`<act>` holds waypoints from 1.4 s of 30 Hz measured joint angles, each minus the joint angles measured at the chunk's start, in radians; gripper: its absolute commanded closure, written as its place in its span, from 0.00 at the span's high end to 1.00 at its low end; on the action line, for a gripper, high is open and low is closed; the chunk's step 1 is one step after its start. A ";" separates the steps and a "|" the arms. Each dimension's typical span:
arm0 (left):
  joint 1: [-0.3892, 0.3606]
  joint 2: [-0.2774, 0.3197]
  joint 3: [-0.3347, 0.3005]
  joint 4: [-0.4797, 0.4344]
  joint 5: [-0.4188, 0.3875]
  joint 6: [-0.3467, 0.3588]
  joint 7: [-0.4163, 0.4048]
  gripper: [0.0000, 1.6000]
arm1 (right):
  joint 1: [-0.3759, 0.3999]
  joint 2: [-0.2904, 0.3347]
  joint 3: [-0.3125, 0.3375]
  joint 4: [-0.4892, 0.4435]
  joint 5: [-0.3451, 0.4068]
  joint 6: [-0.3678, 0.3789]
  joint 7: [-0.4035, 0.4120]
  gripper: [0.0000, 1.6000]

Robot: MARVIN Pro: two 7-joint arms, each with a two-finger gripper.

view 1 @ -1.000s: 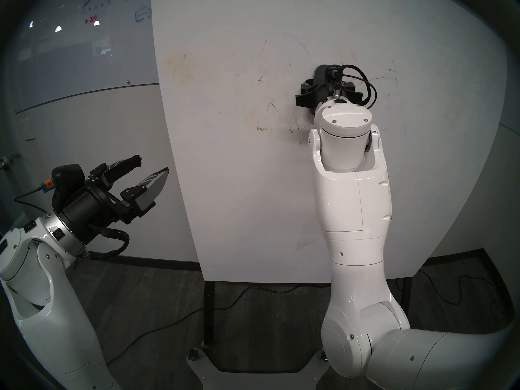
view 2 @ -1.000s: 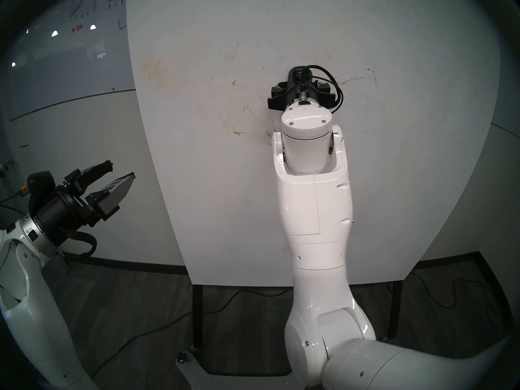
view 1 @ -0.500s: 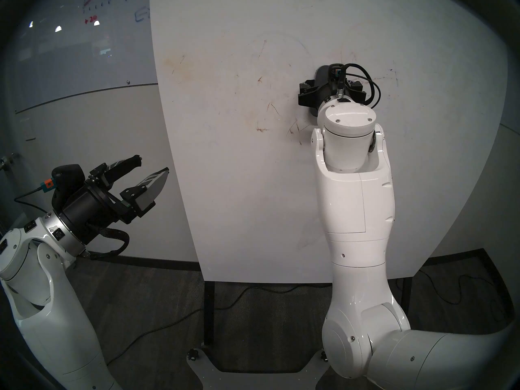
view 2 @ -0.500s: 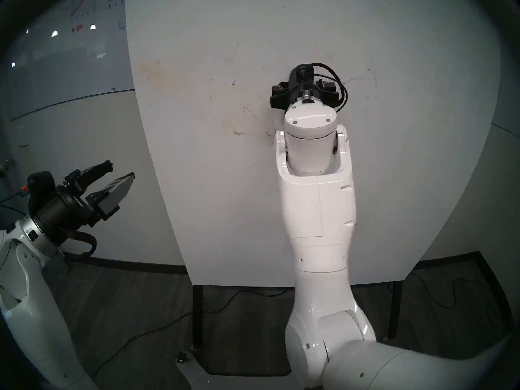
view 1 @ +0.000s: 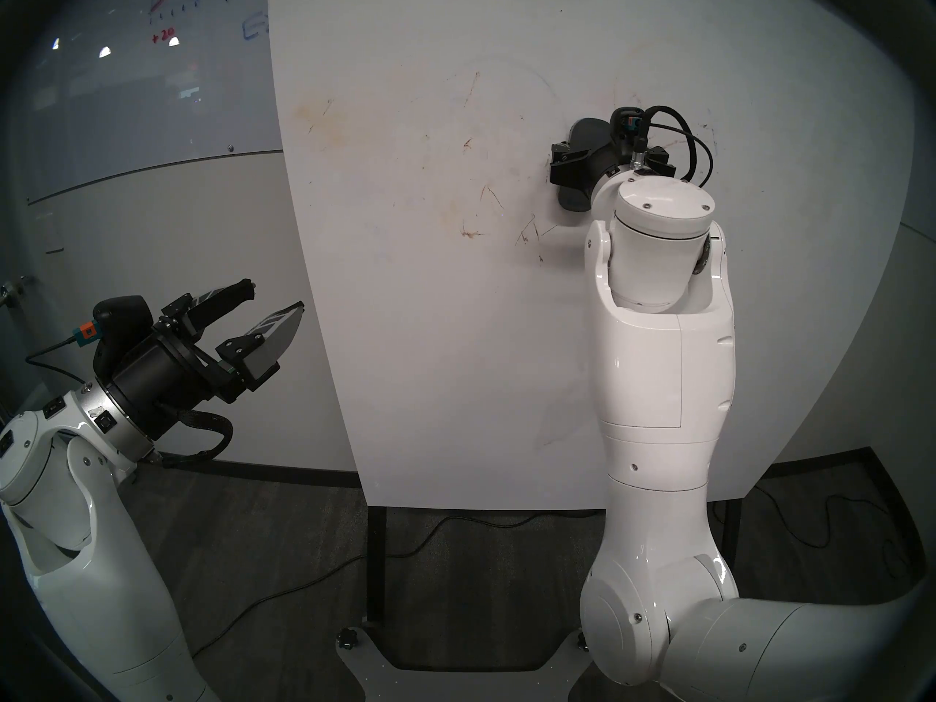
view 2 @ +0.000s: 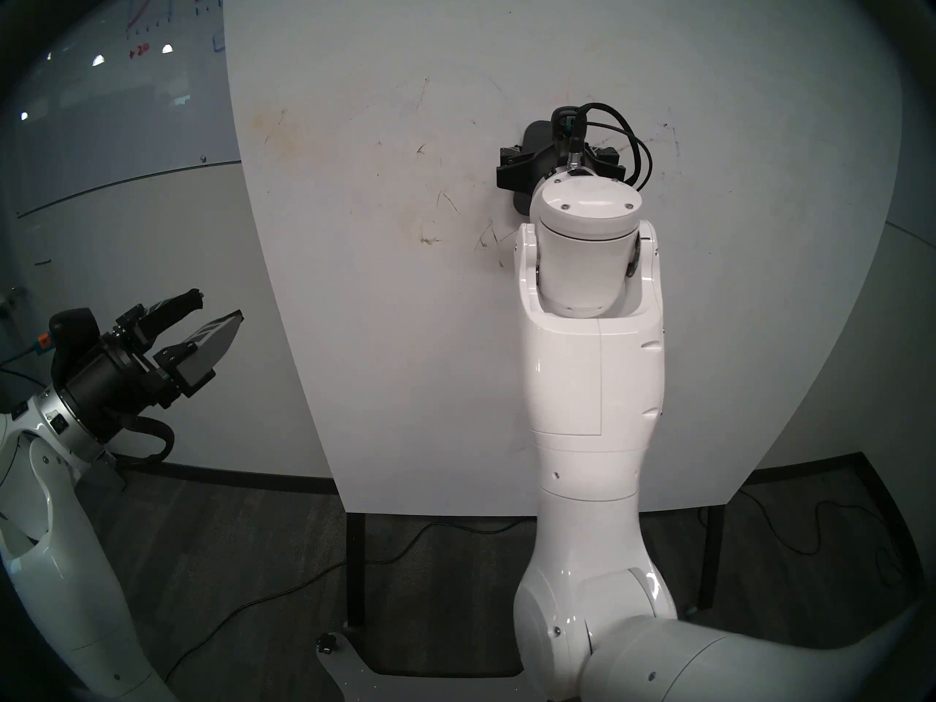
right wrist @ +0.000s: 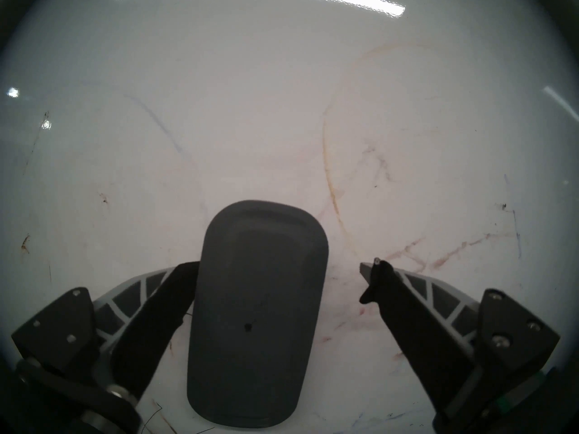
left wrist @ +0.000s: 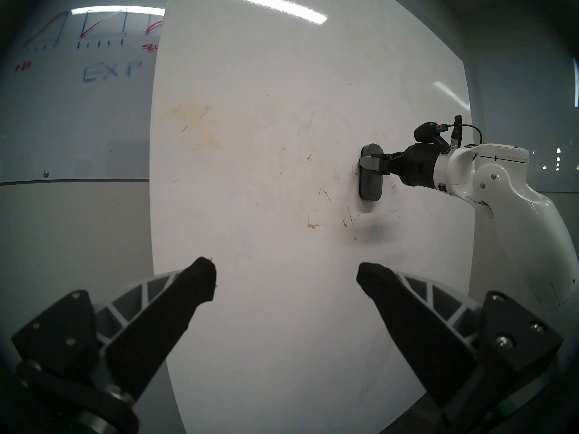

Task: Erase all marks on the whiteboard with the eraser

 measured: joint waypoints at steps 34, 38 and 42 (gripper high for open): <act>0.000 0.000 0.000 0.000 0.000 0.000 0.000 1.00 | -0.104 0.039 0.024 -0.226 0.069 0.192 0.139 1.00; 0.000 0.000 0.000 0.000 0.000 0.000 0.000 1.00 | -0.129 0.053 0.043 -0.271 0.087 0.221 0.173 1.00; 0.000 0.000 0.000 0.000 0.000 0.000 0.000 1.00 | -0.150 0.069 0.074 -0.320 0.112 0.236 0.219 1.00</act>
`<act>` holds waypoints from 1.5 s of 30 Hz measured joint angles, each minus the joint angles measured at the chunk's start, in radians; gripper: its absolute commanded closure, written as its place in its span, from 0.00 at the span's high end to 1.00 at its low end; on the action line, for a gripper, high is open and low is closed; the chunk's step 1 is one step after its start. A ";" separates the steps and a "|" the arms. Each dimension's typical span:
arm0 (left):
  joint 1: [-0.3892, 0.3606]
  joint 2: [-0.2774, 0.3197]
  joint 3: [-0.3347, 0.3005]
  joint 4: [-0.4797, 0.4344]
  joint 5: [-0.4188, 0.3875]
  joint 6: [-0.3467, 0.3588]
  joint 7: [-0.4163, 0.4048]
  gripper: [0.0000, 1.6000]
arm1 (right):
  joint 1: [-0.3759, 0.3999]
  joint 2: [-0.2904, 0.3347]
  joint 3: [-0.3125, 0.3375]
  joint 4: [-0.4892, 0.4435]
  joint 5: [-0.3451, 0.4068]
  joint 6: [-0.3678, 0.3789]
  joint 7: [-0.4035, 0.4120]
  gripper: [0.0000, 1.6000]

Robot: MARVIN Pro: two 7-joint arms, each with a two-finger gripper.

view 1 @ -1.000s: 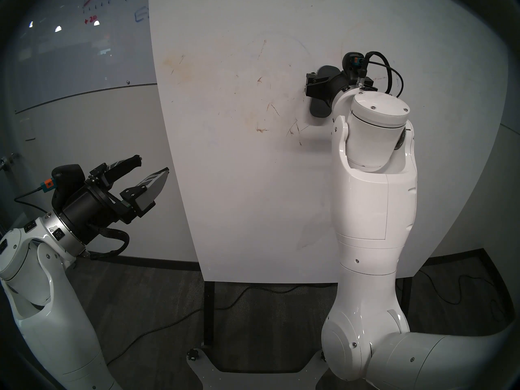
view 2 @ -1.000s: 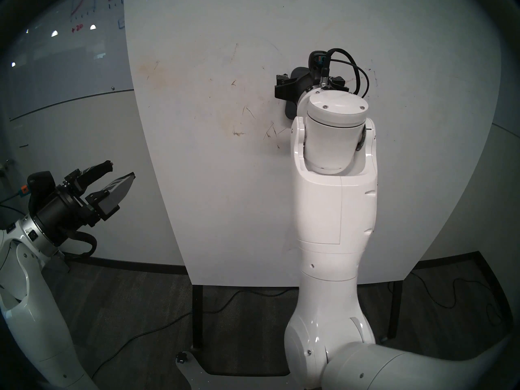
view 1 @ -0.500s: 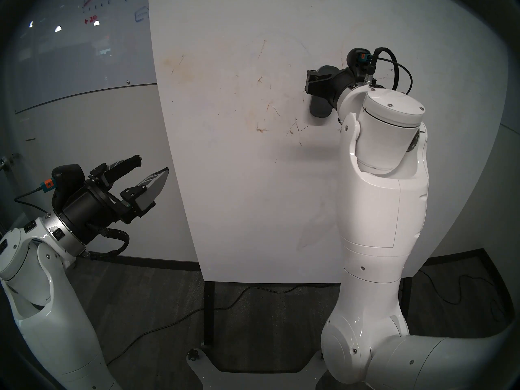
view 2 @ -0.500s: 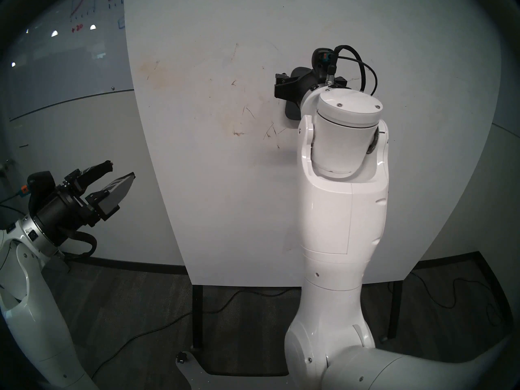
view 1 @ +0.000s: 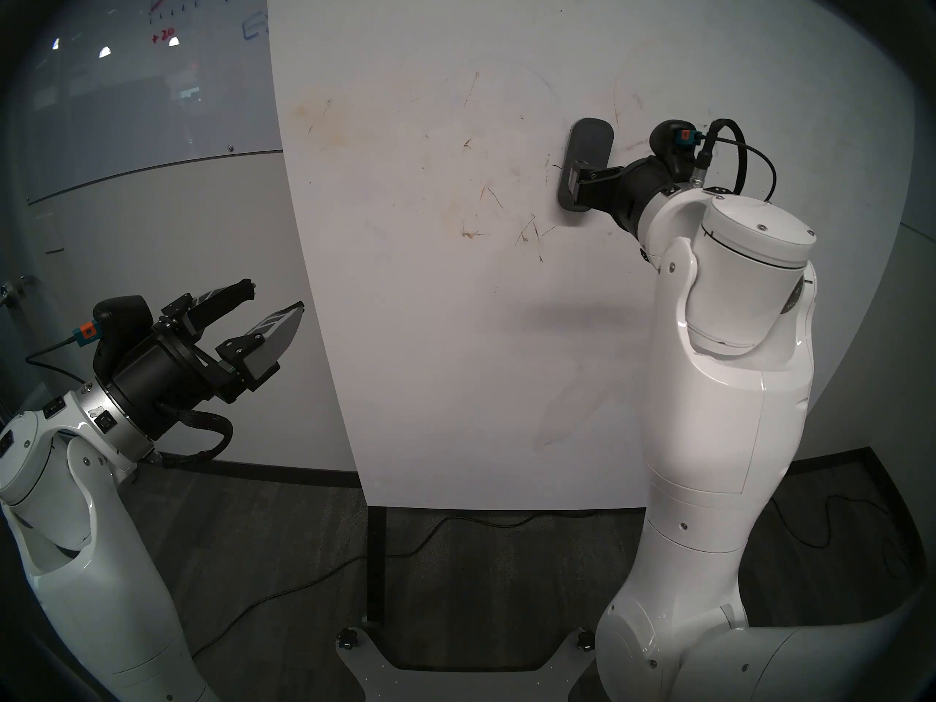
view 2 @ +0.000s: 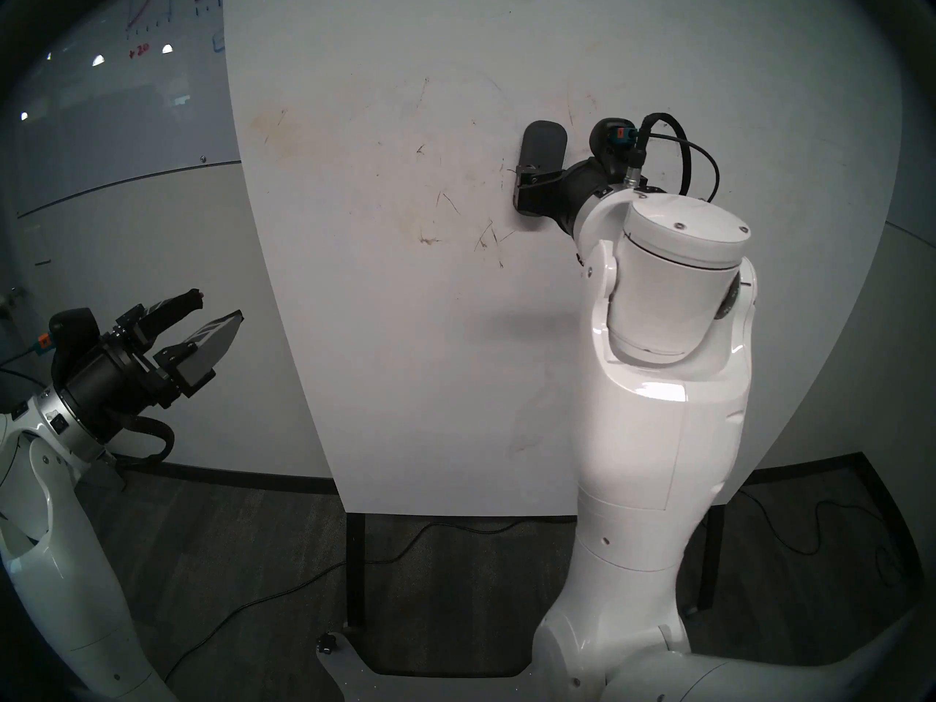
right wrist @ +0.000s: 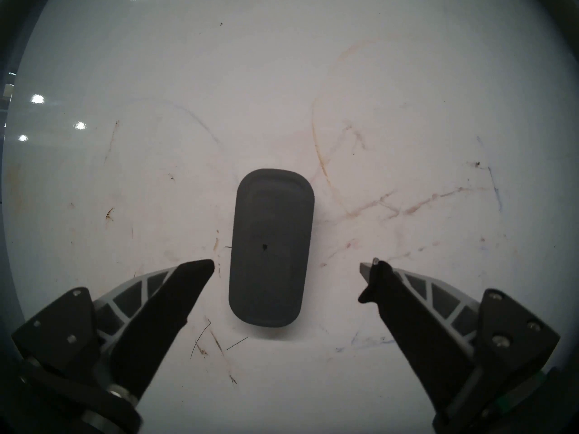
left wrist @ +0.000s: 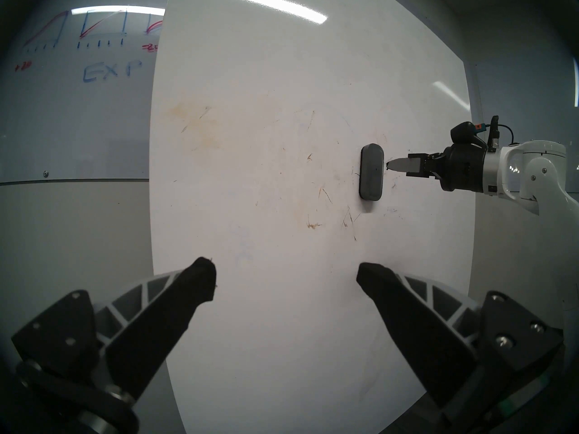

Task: Erase all marks on the whiteboard with the eraser

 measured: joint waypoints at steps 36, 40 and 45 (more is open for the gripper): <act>0.000 0.000 0.000 0.000 0.000 0.000 0.000 1.00 | -0.267 0.063 0.199 -0.187 0.119 -0.003 0.238 1.00; 0.000 0.000 0.000 0.000 0.000 0.000 0.000 1.00 | -0.277 0.056 0.196 -0.187 0.116 -0.006 0.226 1.00; 0.000 0.000 0.000 0.000 0.000 0.000 0.000 1.00 | -0.284 0.051 0.193 -0.187 0.115 -0.010 0.217 1.00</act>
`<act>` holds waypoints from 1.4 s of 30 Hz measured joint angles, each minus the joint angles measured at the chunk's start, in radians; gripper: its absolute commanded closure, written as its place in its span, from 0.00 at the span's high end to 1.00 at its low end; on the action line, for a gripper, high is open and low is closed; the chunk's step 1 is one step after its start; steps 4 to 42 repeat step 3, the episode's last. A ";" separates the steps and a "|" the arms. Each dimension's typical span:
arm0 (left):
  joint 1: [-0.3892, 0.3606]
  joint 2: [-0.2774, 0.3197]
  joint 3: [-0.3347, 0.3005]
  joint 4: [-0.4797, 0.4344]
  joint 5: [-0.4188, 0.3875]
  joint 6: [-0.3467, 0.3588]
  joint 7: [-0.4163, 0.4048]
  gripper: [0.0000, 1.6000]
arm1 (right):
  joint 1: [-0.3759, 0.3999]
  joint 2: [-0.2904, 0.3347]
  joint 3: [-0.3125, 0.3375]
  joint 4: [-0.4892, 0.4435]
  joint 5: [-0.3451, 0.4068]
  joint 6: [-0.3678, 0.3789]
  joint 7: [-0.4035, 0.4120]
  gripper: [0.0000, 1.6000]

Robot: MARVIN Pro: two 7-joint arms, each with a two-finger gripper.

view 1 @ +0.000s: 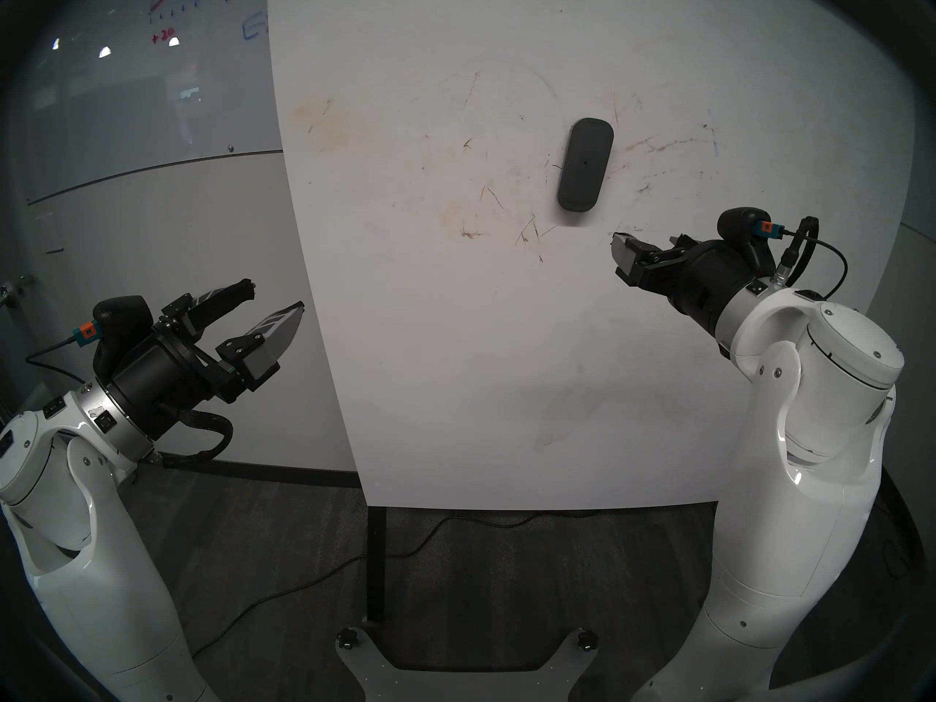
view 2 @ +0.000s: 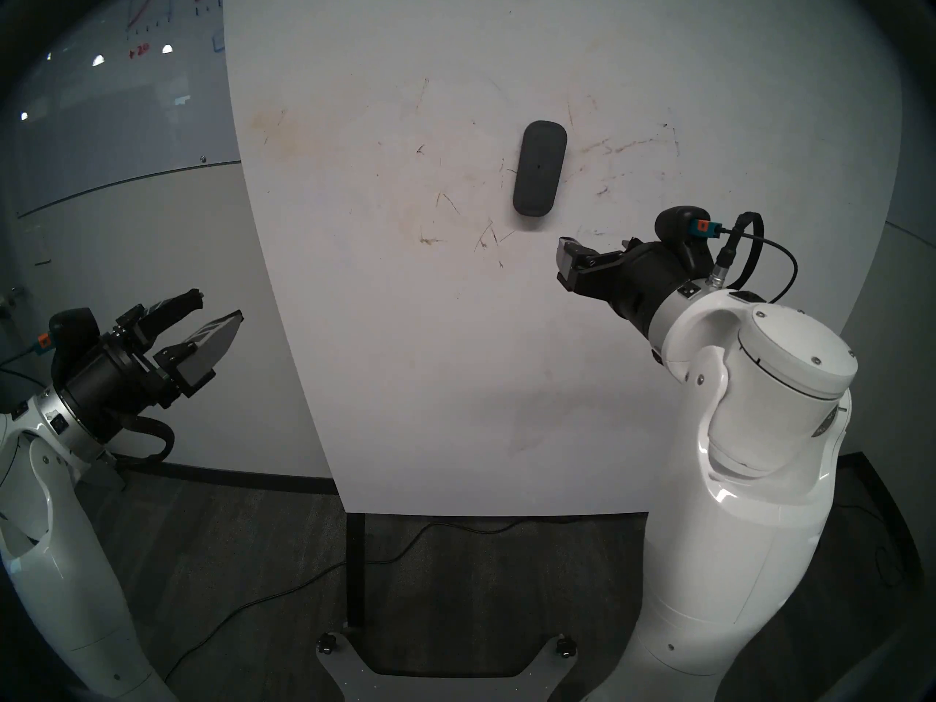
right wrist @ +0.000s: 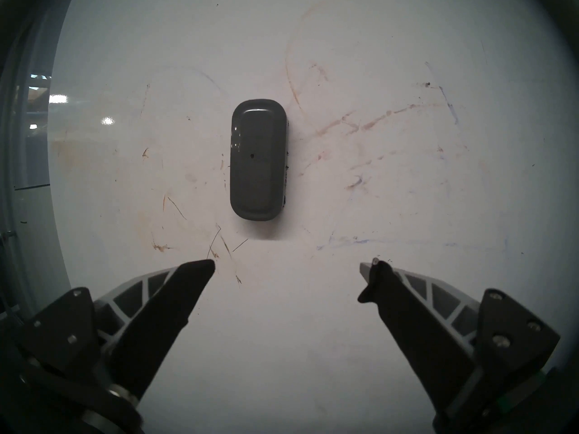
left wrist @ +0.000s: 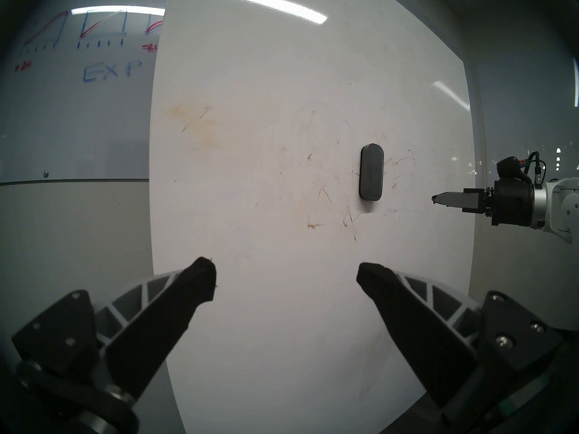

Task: Erase all marks on the whiteboard with the eraser

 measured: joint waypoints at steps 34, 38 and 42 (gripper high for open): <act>0.000 0.000 0.000 0.000 0.000 0.000 0.000 1.00 | -0.001 -0.002 -0.002 0.000 0.000 -0.002 -0.005 1.00; 0.000 0.000 0.000 0.000 0.000 0.000 0.000 1.00 | -0.001 -0.002 -0.002 0.000 0.000 -0.002 -0.005 1.00; 0.000 0.000 0.000 0.000 0.000 0.000 0.000 1.00 | -0.001 -0.002 -0.002 0.000 0.000 -0.002 -0.005 1.00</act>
